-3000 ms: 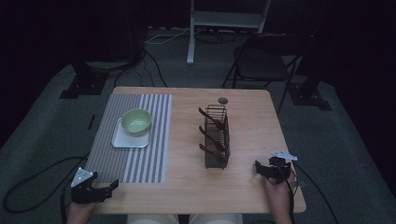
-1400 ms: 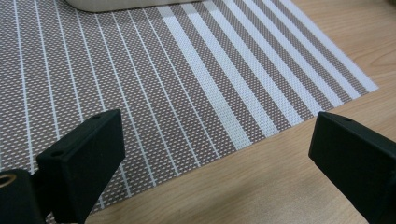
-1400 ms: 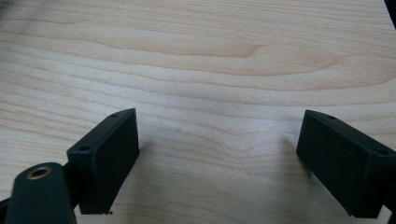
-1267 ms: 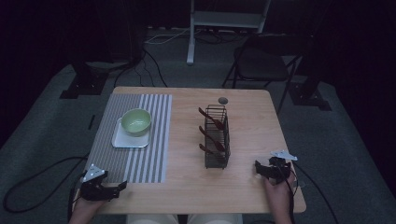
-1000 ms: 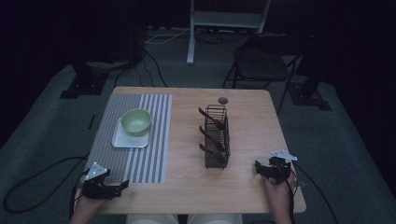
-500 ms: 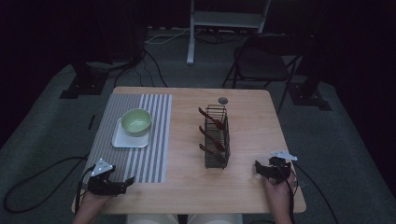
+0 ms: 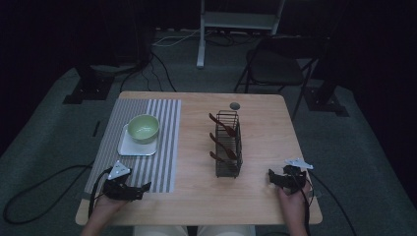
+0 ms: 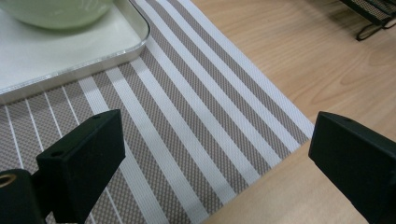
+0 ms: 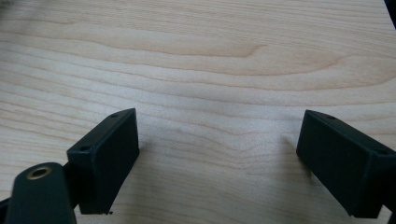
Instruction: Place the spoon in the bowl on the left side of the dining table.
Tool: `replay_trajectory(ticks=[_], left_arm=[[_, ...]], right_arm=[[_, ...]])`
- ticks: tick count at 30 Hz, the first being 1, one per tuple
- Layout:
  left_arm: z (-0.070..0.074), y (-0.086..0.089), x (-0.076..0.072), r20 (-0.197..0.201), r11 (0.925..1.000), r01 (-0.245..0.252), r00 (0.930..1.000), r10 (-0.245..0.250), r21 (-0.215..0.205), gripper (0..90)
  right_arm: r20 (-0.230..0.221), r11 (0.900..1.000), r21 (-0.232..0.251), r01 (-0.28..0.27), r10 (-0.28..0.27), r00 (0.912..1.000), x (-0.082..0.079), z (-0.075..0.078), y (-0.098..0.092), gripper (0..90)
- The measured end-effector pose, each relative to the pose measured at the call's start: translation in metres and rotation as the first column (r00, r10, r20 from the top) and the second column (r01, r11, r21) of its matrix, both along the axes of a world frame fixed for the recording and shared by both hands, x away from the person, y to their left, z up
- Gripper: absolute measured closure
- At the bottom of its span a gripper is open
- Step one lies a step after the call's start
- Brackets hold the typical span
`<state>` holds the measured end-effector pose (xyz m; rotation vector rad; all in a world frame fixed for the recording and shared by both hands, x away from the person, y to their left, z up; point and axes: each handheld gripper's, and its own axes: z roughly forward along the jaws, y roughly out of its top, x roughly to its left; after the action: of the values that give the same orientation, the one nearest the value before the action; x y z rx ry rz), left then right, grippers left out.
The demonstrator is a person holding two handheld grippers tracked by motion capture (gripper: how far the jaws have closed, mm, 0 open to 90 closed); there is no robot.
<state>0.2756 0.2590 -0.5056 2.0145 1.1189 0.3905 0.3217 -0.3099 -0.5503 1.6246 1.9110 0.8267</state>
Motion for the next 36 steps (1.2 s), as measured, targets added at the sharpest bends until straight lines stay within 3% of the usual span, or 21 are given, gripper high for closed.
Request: replay_trajectory(ticks=[17, 36], left_arm=[[0.013, -0.022, 0.011, 0.023, 0.998, 0.054, 0.9983, -0.054, -0.032, 3.6], [0.025, -0.04, 0.027, 0.046, 0.9975, 0.069, 0.9965, -0.07, 0.013, 3.7]], right_arm=[[0.0, 1.0, 0.0, 0.0, 0.0, 1.0, 0.0, 0.0, 0.0, 12.2], [0.0, 1.0, 0.0, 0.0, 0.0, 1.0, 0.0, 0.0, 0.0, 12.3]])
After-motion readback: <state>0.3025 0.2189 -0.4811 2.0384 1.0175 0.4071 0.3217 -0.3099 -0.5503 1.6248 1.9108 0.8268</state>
